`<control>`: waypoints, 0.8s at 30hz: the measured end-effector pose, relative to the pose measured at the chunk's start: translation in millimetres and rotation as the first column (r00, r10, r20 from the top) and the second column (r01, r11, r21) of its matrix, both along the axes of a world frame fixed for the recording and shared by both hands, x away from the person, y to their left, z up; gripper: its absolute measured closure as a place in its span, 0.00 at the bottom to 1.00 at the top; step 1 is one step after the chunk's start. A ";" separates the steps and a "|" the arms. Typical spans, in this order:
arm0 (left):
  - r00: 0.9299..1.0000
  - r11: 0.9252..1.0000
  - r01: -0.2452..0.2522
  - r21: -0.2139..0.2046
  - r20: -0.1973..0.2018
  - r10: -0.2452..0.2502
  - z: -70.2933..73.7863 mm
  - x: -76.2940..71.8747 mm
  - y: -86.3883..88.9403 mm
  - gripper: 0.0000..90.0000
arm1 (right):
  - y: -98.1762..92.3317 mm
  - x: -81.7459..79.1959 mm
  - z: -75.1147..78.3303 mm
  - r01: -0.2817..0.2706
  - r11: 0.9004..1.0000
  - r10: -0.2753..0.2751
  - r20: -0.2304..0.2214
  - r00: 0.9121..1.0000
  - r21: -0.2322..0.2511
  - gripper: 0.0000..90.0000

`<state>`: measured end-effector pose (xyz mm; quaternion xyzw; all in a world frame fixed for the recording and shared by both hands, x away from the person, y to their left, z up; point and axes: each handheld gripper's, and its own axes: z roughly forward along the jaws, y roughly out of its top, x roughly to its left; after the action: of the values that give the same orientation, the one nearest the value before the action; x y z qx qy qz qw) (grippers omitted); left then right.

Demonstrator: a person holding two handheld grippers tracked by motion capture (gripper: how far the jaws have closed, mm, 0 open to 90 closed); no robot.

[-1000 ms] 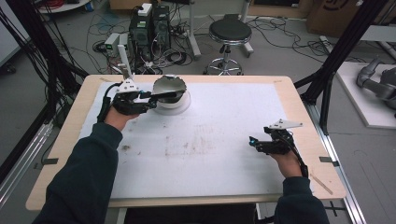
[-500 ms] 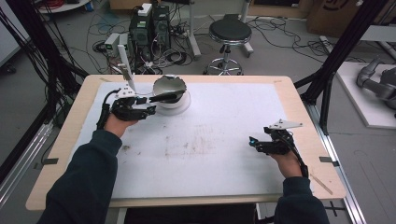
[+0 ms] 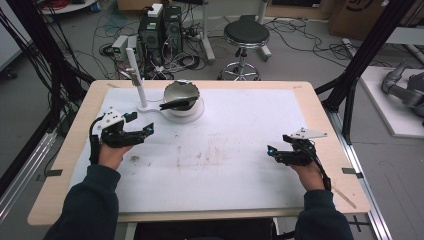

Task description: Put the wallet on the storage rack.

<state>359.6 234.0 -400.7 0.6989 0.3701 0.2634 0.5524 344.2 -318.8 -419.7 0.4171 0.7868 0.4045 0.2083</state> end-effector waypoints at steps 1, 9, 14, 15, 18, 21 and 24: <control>1.000 1.000 0.002 -0.005 0.009 -0.002 -1.5 -4.0 -0.9 0.22 | -0.2 -0.4 -0.1 -0.003 1.000 0.003 0.002 1.000 0.006 0.24; 0.999 0.999 -0.036 -0.006 0.027 0.036 -0.9 -18.5 -2.2 0.23 | 0.7 -1.7 2.5 -0.007 1.000 0.006 0.030 1.000 0.015 0.24; 0.997 0.997 -0.072 -0.014 -0.015 0.071 -7.9 -20.6 5.2 0.23 | 2.1 -1.6 3.6 0.005 1.000 -0.005 0.033 0.999 0.011 0.24; 0.997 0.997 -0.075 -0.018 -0.016 0.075 -9.1 -21.4 6.3 0.23 | 2.3 -1.7 4.3 0.009 1.000 -0.010 0.037 0.999 0.012 0.24; 0.997 0.997 -0.073 -0.018 -0.019 0.073 -11.3 -23.7 8.7 0.23 | 3.8 -2.2 6.2 0.012 1.000 -0.013 0.043 0.999 0.016 0.24; 0.998 0.998 -0.064 -0.007 -0.021 0.064 -13.0 -25.4 8.1 0.23 | 5.8 -1.4 6.5 0.010 1.000 -0.011 0.043 0.999 0.014 0.24; 0.998 0.998 -0.058 0.003 -0.022 0.058 -14.5 -26.4 6.1 0.23 | 7.7 -0.5 5.9 0.006 1.000 -0.006 0.043 0.999 0.006 0.24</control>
<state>333.2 240.2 -415.2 0.6914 0.3961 0.2717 0.5397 343.7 -311.1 -413.8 0.4111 0.7797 0.4151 0.2253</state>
